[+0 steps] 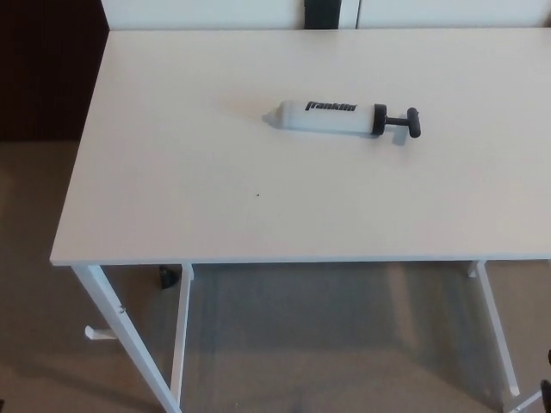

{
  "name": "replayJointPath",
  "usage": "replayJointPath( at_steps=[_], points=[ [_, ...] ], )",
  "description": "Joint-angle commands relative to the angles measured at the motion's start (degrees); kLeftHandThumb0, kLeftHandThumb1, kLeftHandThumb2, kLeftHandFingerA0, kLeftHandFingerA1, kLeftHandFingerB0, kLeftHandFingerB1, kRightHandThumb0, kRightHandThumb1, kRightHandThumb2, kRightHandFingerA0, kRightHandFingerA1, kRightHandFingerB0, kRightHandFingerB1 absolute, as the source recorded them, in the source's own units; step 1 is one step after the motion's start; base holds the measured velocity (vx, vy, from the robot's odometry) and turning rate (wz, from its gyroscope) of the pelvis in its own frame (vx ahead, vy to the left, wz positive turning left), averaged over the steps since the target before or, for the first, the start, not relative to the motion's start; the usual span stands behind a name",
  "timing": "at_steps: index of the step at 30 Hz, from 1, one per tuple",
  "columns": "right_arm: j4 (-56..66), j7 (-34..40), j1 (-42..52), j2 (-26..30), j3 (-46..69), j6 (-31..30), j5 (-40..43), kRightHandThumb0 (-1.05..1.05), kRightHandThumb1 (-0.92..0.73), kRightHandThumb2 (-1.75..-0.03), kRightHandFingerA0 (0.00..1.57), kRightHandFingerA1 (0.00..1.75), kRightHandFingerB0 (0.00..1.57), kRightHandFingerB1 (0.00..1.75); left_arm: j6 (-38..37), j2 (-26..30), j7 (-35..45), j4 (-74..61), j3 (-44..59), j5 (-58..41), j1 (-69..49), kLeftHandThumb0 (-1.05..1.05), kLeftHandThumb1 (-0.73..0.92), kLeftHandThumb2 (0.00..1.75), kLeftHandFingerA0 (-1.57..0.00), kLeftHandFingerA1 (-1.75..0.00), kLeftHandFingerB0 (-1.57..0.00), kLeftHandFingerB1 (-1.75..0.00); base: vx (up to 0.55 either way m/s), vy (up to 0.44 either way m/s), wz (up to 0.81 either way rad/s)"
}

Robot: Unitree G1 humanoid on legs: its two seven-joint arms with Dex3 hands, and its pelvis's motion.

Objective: The robot walks towards a desk on which an air pump is kept in the middle. It lifts it up and holds it with its left hand and uses its right hand to compress it by pushing its handle inwards.

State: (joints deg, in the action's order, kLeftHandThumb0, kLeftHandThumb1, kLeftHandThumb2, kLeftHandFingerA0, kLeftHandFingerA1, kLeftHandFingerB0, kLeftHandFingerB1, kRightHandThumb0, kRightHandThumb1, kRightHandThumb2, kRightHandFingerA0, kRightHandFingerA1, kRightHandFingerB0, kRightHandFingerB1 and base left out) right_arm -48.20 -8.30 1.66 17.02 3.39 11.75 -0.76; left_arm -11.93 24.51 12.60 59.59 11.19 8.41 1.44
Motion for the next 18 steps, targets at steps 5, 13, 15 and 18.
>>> replayJointPath(
  at_steps=[5, 13, 15, 18],
  points=[
    [-14.9, 5.98, -8.72, -4.9, 2.6, -2.62, 0.66, -0.83, -0.71, -1.09, 0.06, 0.36, 0.05, 0.27, 0.47, -3.15, -10.89, 9.64, 0.73, -1.05, 1.96, -0.67, 0.81, 0.64, -0.36, -0.39, -0.28, -0.32, 0.0, 0.0, 0.0],
    [-18.43, 4.44, -8.01, -3.92, 1.89, 0.39, -0.58, -0.83, -0.72, -1.1, 0.06, 0.36, 0.05, 0.25, -2.4, -2.1, -9.86, 11.28, -1.04, -0.07, 0.91, -0.66, 0.83, 0.65, -0.31, -0.38, -0.25, -0.32, 0.0, 0.0, 0.0],
    [-18.52, 4.73, -7.59, -3.36, 0.84, 1.36, -1.83, -0.81, -0.7, -1.12, 0.04, 0.43, 0.01, 0.28, -3.06, -2.24, -10.19, 11.0, -2.58, 1.02, 0.8, -0.69, 0.83, 0.65, -0.31, -0.37, -0.23, -0.3, 0.0, 0.0, 0.0],
    [-18.39, 5.17, -7.5, -2.88, -0.39, 2.34, -3.14, -0.85, -0.71, -1.1, 0.07, 0.4, 0.06, 0.26, -3.37, -2.36, -11.05, 10.59, -4.57, 2.17, 0.88, -0.74, 0.66, 0.95, -0.27, -0.48, -0.19, -0.43, 0.0, 0.0, 0.0]
  ],
)
